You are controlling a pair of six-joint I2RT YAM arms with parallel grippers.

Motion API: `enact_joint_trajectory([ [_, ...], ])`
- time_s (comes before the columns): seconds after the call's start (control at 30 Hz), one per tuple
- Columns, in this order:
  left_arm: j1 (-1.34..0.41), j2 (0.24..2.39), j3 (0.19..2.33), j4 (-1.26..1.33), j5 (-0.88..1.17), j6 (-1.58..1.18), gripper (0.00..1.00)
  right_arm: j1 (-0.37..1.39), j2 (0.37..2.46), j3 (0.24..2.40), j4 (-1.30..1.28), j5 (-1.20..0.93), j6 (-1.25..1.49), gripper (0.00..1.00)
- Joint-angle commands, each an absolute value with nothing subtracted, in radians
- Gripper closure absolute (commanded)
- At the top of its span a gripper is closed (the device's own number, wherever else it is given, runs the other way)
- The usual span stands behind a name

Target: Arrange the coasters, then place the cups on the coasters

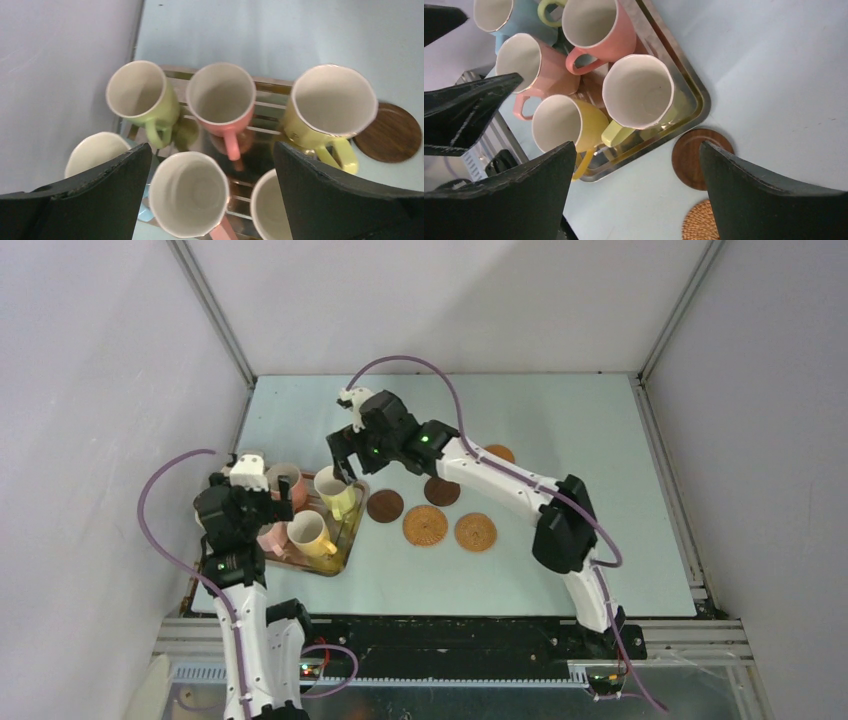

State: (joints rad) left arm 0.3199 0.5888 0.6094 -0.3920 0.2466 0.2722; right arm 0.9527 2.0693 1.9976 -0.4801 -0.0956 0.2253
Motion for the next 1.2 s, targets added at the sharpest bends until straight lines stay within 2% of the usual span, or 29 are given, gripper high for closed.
enact_joint_trajectory([
  [0.0, 0.406, 0.565, 0.602, -0.309, 0.262, 0.204, 0.02, 0.96, 2.168, 2.159, -0.643, -0.118, 0.356, 0.03],
  [0.23, 0.412, 0.499, 0.579, -0.275, 0.228, 0.183, 0.02, 1.0, 2.215, 2.167, -0.664, -0.062, 0.362, 0.05],
  [0.4, 0.412, 0.498, 0.578, -0.275, 0.244, 0.182, 0.02, 0.99, 2.179, 2.104, -0.662, -0.069, 0.281, 0.02],
  [0.57, 0.413, 0.492, 0.575, -0.28, 0.276, 0.186, 0.02, 0.942, 1.974, 1.803, -0.529, -0.157, 0.13, 0.02],
  [0.7, 0.412, 0.486, 0.577, -0.284, 0.283, 0.186, 0.02, 0.925, 1.847, 1.585, -0.37, -0.093, 0.011, 0.01],
  [0.77, 0.413, 0.482, 0.577, -0.282, 0.283, 0.186, 0.02, 0.917, 1.848, 1.532, -0.324, -0.03, -0.032, 0.01],
  [0.9, 0.413, 0.485, 0.575, -0.279, 0.285, 0.183, 0.02, 0.877, 1.934, 1.546, -0.297, 0.073, -0.035, 0.0],
  [1.17, 0.413, 0.487, 0.571, -0.277, 0.271, 0.187, 0.02, 0.805, 2.164, 1.8, -0.375, 0.041, -0.005, 0.01],
])
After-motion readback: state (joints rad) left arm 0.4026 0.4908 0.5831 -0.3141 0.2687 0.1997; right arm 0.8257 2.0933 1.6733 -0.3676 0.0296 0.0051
